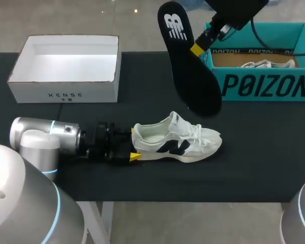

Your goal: Take the shoe out of the shoebox, open the shoe tongue, remove and reinsert the insole, then place the shoe into the shoebox

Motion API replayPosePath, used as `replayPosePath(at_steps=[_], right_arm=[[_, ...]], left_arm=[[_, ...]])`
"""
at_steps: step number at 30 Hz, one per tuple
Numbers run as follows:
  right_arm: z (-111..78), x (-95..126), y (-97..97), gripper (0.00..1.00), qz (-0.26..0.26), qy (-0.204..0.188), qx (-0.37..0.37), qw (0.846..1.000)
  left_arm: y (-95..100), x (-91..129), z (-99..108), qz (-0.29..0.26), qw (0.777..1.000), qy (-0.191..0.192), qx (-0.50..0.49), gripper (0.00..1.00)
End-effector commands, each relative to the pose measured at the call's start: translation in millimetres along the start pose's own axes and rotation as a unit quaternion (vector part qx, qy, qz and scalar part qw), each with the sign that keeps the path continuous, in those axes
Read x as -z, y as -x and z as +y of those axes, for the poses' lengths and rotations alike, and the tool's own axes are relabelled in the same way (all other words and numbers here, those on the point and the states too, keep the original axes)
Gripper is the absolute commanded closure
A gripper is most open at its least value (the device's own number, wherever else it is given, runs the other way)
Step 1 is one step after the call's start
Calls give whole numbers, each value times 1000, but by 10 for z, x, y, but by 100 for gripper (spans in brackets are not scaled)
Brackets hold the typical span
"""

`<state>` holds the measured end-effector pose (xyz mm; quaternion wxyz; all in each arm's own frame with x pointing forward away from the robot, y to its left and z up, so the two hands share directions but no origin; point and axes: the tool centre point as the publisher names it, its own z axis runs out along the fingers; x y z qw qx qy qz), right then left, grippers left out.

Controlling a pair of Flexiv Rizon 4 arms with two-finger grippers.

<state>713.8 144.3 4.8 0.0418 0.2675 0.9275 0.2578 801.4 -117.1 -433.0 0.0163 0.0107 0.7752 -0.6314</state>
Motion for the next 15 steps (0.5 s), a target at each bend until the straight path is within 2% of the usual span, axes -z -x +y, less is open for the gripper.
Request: replayPosePath(at_steps=[1, 7, 15], right_arm=[[-148, 176, -132, 100, 5, 27, 6, 1000], [-214, 419, -273, 100, 6, 33, 7, 999], [-165, 563, -268, 100, 7, 47, 18, 999]], left_arm=[[2, -15, 10, 0, 1000, 1, 0, 100], [2, -15, 10, 0, 1000, 1, 0, 100], [2, -15, 10, 0, 1000, 1, 0, 100]])
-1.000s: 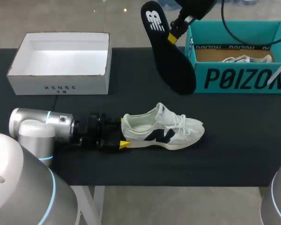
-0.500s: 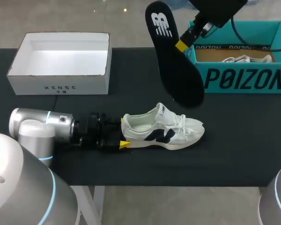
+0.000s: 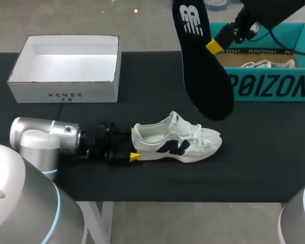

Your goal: Take the shoe out of the shoebox, open the shoe tongue, remove and reinsert the insole, then place the shoe into the shoebox

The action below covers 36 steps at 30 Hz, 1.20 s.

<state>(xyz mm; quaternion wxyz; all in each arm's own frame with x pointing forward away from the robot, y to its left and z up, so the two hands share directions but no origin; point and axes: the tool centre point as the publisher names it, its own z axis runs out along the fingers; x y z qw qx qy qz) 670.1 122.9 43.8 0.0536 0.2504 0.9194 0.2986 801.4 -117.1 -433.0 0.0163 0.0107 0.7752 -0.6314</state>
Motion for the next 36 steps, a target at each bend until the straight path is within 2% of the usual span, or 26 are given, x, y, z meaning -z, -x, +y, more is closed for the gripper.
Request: replayPosePath(at_steps=[1, 5, 13, 36], right_arm=[[19, 46, 19, 100, 3, 2, 2, 1000], [68, 130, -1, 100, 21, 20, 13, 1000], [121, 183, -119, 100, 8, 11, 10, 1000], [121, 183, -119, 100, 8, 11, 10, 1000]], left_arm=[[2, -16, 10, 0, 1000, 1, 0, 100], [2, -16, 10, 0, 1000, 1, 0, 100], [2, -16, 10, 0, 1000, 1, 0, 100], [2, -16, 10, 0, 1000, 1, 0, 100]])
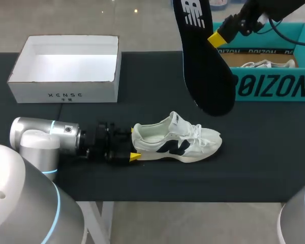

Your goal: Take the shoe out of the shoebox, open the shoe tongue, remove and reinsert the insole, then place the shoe into the shoebox

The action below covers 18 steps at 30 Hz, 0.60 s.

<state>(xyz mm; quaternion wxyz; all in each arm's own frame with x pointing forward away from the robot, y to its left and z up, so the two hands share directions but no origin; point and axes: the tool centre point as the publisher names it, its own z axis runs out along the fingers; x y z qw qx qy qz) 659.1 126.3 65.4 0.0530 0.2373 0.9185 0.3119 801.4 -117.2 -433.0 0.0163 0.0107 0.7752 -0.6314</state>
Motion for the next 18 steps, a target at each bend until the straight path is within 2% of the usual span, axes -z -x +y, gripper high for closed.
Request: replayPosePath(at_steps=[1, 16, 17, 18], right_arm=[[20, -3, 6, 100, 0, -2, -1, 1000], [20, -3, 6, 100, 0, -2, -1, 1000], [20, -3, 6, 100, 0, -2, -1, 1000], [20, -3, 6, 100, 0, -2, -1, 1000]], left_arm=[[2, -15, 10, 0, 1000, 1, 0, 100], [2, -15, 10, 0, 1000, 1, 0, 100], [1, -11, 9, 0, 1000, 2, -1, 95], [-1, -7, 7, 0, 1000, 5, -2, 74]])
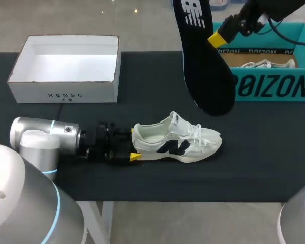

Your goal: Take the shoe out of the shoebox, open the shoe tongue, remove and reinsert the insole, then place the shoe into the shoebox

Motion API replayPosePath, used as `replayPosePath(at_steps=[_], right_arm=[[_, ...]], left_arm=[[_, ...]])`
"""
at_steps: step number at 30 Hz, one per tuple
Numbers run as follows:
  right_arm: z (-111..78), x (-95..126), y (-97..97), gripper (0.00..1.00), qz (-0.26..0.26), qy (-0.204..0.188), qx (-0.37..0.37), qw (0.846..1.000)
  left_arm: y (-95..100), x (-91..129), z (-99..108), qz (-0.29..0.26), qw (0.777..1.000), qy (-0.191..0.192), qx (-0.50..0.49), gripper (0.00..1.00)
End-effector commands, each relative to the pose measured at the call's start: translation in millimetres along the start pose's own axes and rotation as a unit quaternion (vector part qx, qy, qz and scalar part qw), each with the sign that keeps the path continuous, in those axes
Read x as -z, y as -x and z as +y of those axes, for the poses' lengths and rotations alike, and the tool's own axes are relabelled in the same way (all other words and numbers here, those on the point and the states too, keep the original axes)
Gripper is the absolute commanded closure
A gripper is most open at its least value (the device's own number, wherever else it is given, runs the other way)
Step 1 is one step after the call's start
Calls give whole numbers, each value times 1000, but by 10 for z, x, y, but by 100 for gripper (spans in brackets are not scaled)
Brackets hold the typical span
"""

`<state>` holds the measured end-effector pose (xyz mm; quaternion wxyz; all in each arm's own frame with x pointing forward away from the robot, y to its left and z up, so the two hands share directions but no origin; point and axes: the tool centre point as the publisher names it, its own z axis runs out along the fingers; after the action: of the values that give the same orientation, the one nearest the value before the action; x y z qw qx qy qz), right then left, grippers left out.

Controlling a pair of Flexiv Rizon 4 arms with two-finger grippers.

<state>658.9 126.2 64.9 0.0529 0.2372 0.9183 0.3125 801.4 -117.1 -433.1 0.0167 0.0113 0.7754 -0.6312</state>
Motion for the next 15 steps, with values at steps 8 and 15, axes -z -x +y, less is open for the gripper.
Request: replayPosePath(at_steps=[8, 15], right_arm=[[24, -1, 6, 100, 0, -3, -1, 1000], [24, -1, 6, 100, 0, -3, -1, 1000]], left_arm=[[-31, 35, 29, -18, 999, 39, -10, 0], [-54, 142, 70, -22, 997, 75, -11, 0]])
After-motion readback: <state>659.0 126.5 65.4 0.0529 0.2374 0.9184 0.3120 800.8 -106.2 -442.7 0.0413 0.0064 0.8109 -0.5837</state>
